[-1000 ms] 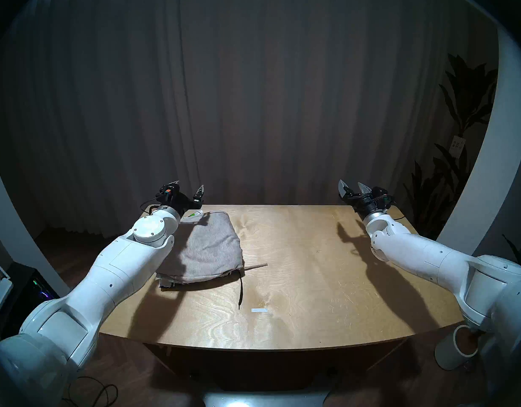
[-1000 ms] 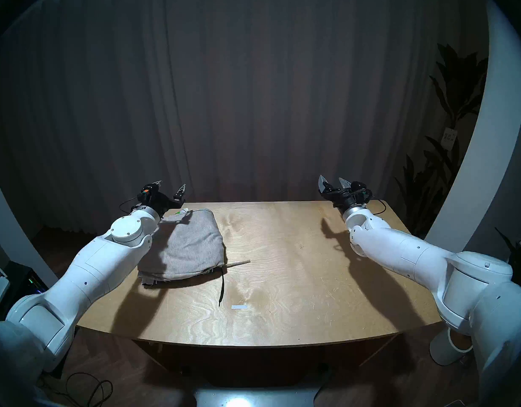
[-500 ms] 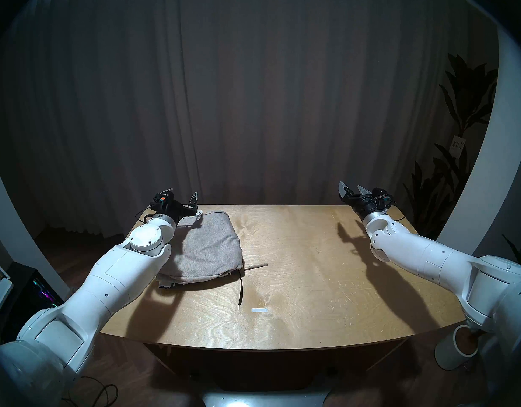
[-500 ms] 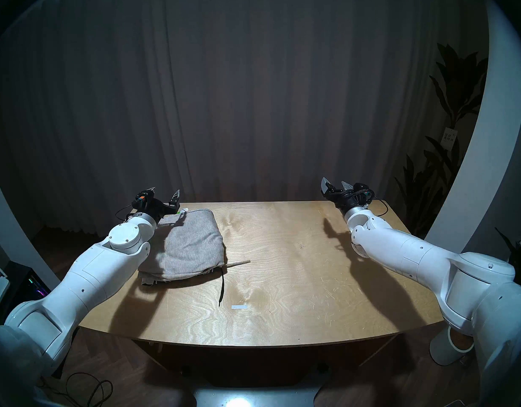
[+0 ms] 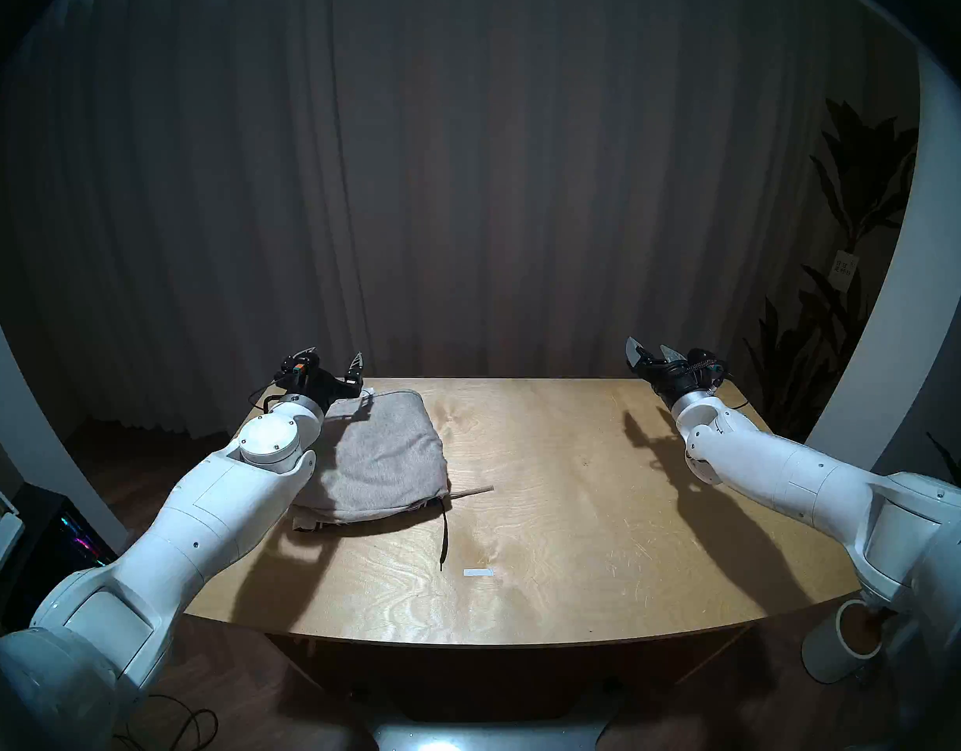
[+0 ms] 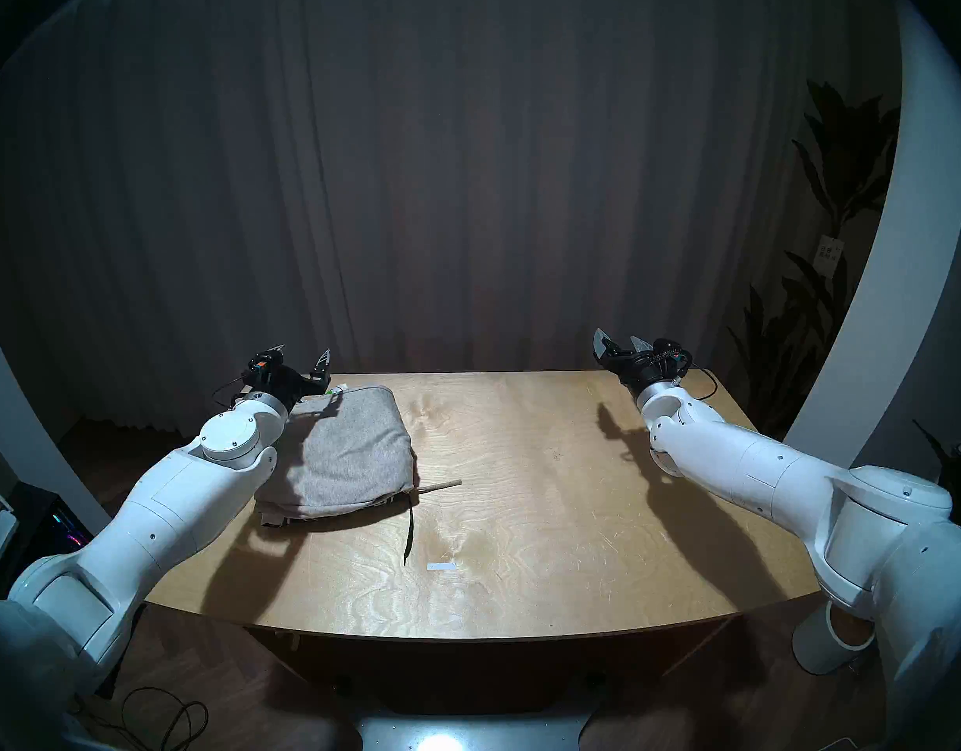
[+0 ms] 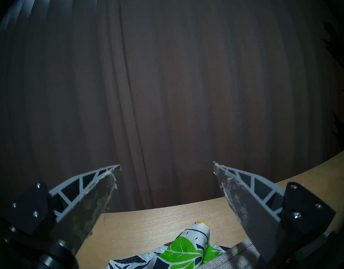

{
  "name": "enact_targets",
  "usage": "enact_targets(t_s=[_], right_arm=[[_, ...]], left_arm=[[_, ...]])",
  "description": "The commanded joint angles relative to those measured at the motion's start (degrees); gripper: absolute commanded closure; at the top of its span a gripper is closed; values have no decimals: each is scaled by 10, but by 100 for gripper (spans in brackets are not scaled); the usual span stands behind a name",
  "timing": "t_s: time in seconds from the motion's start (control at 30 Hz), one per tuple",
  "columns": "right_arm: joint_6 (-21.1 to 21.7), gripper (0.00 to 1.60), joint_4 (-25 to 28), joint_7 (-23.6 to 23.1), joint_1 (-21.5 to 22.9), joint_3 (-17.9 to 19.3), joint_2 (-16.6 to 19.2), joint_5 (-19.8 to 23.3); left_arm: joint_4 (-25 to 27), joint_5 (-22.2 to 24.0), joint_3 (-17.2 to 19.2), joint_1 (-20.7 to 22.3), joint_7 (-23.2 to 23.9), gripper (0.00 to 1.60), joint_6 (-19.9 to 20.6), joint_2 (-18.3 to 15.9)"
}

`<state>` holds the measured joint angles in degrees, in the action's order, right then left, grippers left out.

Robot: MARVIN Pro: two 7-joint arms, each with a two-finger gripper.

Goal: Fold pants twice and stack them

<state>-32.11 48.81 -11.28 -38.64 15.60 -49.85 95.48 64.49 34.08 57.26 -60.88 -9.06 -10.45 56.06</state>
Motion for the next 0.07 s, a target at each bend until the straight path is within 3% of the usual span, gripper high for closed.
enact_targets(t_s=[0.0, 0.03], right_arm=[[-5, 0, 2, -1, 10, 4, -1, -2], [-5, 0, 2, -1, 10, 4, -1, -2]], left_arm=[[9, 1, 4, 13, 3, 0, -3, 0], [9, 1, 4, 13, 3, 0, -3, 0]])
